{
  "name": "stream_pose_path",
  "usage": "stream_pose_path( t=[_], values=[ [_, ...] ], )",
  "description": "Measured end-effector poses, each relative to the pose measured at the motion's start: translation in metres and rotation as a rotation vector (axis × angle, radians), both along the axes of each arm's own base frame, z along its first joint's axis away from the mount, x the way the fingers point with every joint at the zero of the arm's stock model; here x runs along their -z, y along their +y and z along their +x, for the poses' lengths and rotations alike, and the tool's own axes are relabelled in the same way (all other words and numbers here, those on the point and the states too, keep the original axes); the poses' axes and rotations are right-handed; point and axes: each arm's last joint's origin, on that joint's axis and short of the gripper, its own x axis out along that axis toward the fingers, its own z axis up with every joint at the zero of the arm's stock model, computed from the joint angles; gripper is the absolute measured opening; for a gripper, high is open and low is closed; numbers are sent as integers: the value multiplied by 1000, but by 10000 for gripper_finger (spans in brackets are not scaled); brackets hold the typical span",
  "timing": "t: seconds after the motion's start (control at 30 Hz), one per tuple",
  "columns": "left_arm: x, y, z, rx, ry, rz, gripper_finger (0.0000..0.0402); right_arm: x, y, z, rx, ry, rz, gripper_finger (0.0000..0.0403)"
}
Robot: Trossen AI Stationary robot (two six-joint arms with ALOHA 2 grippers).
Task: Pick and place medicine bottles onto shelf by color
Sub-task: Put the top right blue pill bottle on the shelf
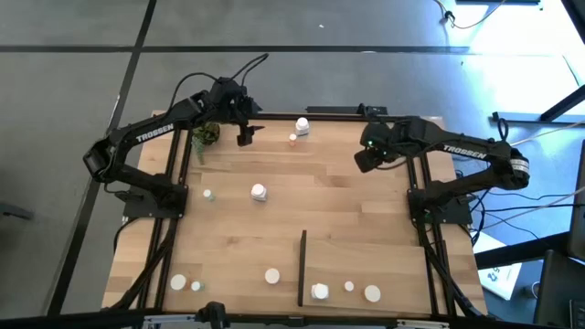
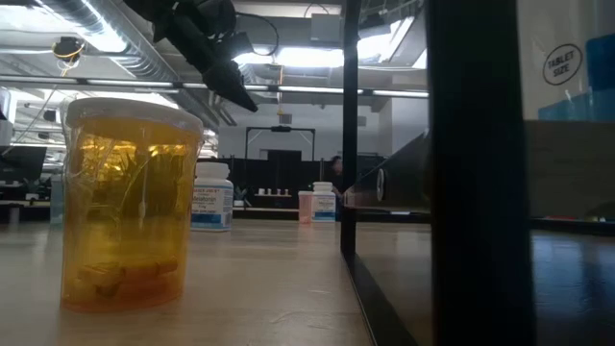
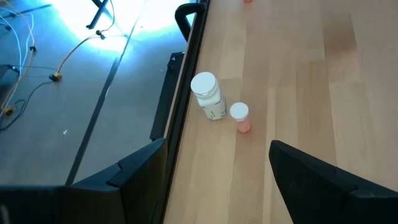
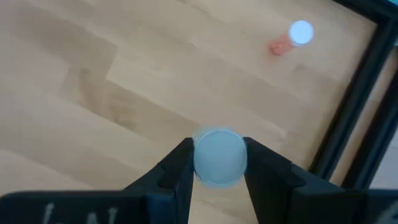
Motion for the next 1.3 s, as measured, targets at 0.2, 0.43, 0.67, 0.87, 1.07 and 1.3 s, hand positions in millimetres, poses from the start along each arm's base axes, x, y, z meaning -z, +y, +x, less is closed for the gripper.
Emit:
stream_pose_path(
  t=[0.2,0.43,0.67,0.87,1.07,1.3],
  values=[
    [0,0,0,0,0,1,277,0,14,4,-70,-2,6,124],
    [0,0,0,-4,-5,-1,277,-7,28,7,-208,0,22,124],
    [-1,-8,5,-35,-95,-182,277,-27,47,5,-413,35,15,124],
    [-11,-35,13,225,-216,-404,277,-35,67,-5,-585,30,-7,124],
    [-23,-70,20,309,-241,-455,277,-47,85,-24,-733,-46,22,124],
    [-35,-115,31,325,-274,-495,277,-54,108,-43,-900,-101,83,124]
  ],
)
